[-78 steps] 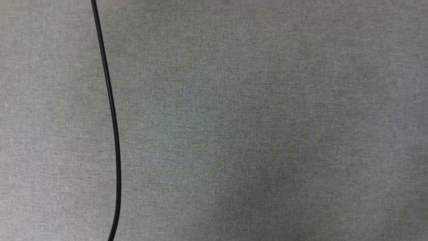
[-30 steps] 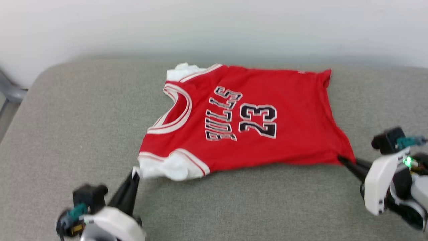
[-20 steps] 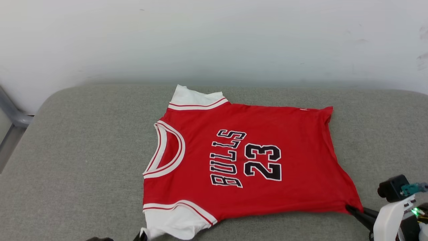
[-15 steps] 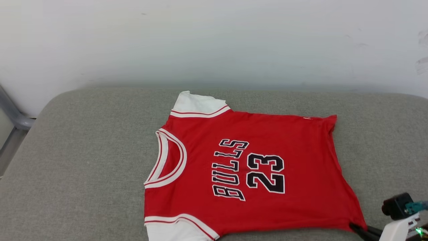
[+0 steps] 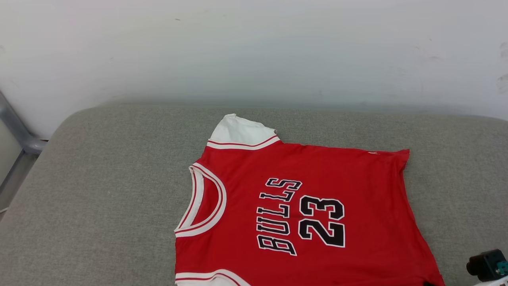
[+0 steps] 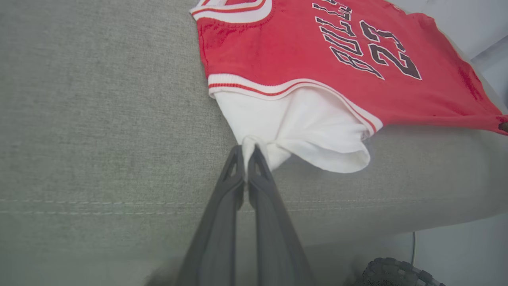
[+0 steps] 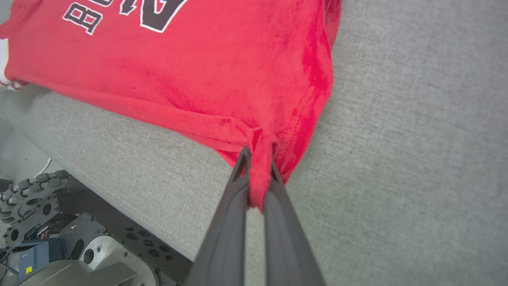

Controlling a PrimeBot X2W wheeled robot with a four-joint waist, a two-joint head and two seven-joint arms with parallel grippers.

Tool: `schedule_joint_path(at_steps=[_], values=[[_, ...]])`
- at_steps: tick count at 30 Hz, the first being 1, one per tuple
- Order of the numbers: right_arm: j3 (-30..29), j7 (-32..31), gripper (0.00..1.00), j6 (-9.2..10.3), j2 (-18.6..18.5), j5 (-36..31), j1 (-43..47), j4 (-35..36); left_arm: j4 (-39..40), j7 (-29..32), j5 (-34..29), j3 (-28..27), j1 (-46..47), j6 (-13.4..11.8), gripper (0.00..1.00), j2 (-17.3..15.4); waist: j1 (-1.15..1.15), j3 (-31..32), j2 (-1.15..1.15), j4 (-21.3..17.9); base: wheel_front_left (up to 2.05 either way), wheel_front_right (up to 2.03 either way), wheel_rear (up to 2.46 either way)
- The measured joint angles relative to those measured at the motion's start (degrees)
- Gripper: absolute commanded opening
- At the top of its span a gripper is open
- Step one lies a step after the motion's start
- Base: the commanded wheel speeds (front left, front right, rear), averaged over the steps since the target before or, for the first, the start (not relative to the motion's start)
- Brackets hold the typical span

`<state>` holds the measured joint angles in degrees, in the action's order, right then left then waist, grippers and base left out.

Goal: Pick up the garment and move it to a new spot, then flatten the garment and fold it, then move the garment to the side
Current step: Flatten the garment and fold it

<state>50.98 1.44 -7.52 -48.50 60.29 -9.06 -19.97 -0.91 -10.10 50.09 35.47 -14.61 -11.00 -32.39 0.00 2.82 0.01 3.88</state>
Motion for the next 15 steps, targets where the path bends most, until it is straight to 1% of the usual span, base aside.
schedule_joint_path(at_steps=[7, 11, 15], values=[[-5.41, -1.91, 0.00, 0.00, 1.13, -1.99, -0.12, 2.27, 0.22, -0.47, -3.44, -0.89, 6.96, 0.10, 0.00, -1.23, 0.00, -0.75, 0.00, -0.85, 0.00, 0.00, 0.00], [-8.05, -3.88, 0.00, 0.00, 1.94, -2.68, -0.98, 3.35, -1.70, 0.37, -5.32, -0.87, 13.32, 1.54, 0.00, -1.21, 0.00, -1.68, 0.00, -1.54, 0.00, 0.00, 0.00], [-10.25, -5.63, 0.00, 0.00, 2.81, -3.49, -2.23, 4.61, -4.99, 1.37, -6.62, -0.51, 19.75, 3.90, 0.00, -0.90, 0.01, -3.06, 0.00, -2.37, 0.00, 0.00, 0.00]])
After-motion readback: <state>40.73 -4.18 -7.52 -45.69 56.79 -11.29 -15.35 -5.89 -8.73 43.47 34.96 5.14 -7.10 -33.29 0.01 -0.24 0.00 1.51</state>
